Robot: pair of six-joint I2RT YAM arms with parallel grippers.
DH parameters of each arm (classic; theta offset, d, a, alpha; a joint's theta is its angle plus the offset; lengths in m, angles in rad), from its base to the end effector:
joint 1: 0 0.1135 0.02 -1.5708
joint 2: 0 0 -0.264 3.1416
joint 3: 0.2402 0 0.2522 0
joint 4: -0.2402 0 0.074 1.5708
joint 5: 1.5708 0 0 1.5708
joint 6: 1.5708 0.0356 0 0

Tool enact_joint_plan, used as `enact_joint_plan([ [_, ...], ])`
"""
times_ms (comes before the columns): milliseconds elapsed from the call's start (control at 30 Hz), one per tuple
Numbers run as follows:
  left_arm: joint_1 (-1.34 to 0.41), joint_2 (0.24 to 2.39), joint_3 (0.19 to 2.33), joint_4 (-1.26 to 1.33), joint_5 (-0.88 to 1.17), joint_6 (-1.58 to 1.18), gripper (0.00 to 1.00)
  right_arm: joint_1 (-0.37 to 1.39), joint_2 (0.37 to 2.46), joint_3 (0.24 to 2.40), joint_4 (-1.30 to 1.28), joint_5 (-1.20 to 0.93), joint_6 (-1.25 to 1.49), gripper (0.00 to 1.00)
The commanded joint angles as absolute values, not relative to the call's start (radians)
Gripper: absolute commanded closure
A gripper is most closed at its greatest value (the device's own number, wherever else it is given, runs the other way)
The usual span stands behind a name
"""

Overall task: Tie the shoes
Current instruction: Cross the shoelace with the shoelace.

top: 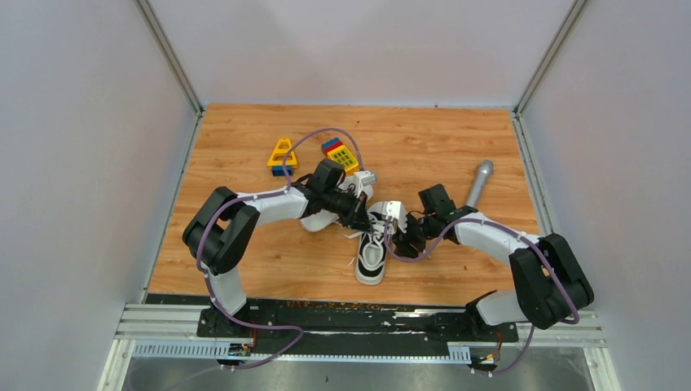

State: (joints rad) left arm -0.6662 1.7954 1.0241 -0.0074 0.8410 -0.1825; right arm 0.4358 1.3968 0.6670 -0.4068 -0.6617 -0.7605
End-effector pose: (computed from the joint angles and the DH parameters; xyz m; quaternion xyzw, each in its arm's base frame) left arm 0.2712 -0.2469 0.1745 0.3546 0.7800 -0.4882 0.1659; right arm 0.2082 0.1211 0.1623 -0.5779 0.7238 0.2801 0.2523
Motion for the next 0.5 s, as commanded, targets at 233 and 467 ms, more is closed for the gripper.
enact_joint_plan([
  [233, -0.670, 1.798, 1.075, 0.005, 0.879, -0.203, 1.00, 0.472, 1.354, 0.596, -0.211, -0.498, -0.809, 0.93],
  [467, -0.673, 1.791, 1.086, -0.033, 0.892, -0.160, 1.00, 0.461, 1.250, 0.785, -0.529, -0.591, -0.622, 1.00],
])
